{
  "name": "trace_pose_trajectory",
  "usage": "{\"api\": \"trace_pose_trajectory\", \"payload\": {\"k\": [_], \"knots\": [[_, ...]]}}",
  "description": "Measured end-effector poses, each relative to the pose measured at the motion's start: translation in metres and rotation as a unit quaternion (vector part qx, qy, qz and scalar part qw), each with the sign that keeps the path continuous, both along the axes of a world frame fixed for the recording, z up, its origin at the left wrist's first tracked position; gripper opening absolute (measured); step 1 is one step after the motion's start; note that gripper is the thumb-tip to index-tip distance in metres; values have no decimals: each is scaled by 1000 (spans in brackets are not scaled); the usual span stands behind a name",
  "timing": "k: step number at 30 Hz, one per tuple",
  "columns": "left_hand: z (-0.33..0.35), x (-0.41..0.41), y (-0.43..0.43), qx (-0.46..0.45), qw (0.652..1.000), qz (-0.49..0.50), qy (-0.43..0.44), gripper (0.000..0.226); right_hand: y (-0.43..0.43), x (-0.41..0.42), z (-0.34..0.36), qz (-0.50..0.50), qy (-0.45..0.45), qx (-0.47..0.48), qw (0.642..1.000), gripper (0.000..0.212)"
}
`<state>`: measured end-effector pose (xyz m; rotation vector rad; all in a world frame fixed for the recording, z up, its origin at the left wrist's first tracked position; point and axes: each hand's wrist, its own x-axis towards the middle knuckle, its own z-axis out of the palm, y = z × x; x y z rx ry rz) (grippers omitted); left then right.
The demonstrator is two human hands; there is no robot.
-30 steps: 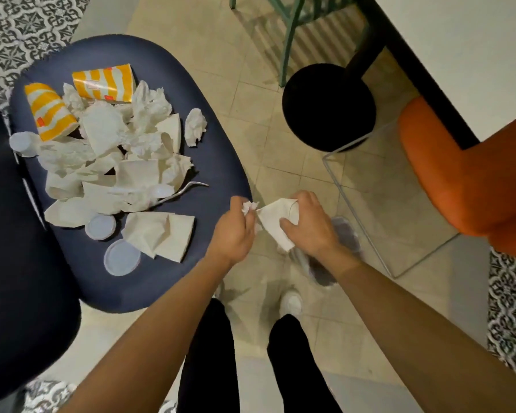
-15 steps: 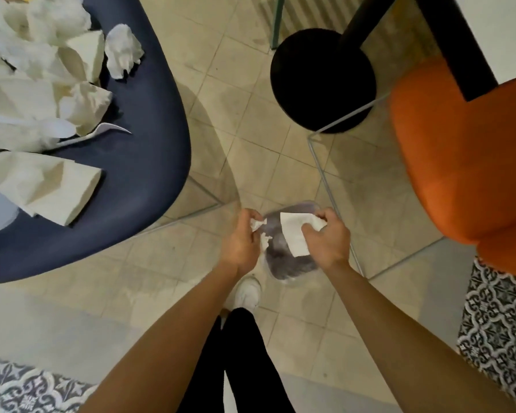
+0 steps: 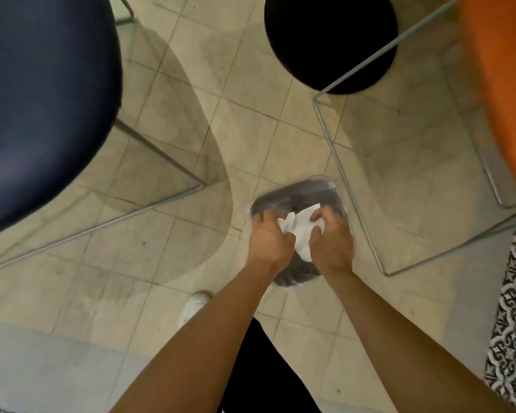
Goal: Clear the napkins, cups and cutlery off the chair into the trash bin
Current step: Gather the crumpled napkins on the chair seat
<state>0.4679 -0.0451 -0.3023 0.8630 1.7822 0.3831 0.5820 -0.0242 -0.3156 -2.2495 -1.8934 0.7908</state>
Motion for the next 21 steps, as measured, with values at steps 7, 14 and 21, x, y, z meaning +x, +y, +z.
{"api": "trace_pose_trajectory", "payload": {"k": [7, 14, 21], "knots": [[-70, 22, 34, -24, 970, -214, 114, 51, 16, 10, -68, 68, -44, -101, 992, 21], [-135, 47, 56, -124, 942, -276, 143, 61, 32, 21, -127, 113, -72, -204, 970, 23], [-156, 48, 55, -144, 929, -305, 151, 59, 30, 28, -147, 133, -69, -238, 959, 25]]}}
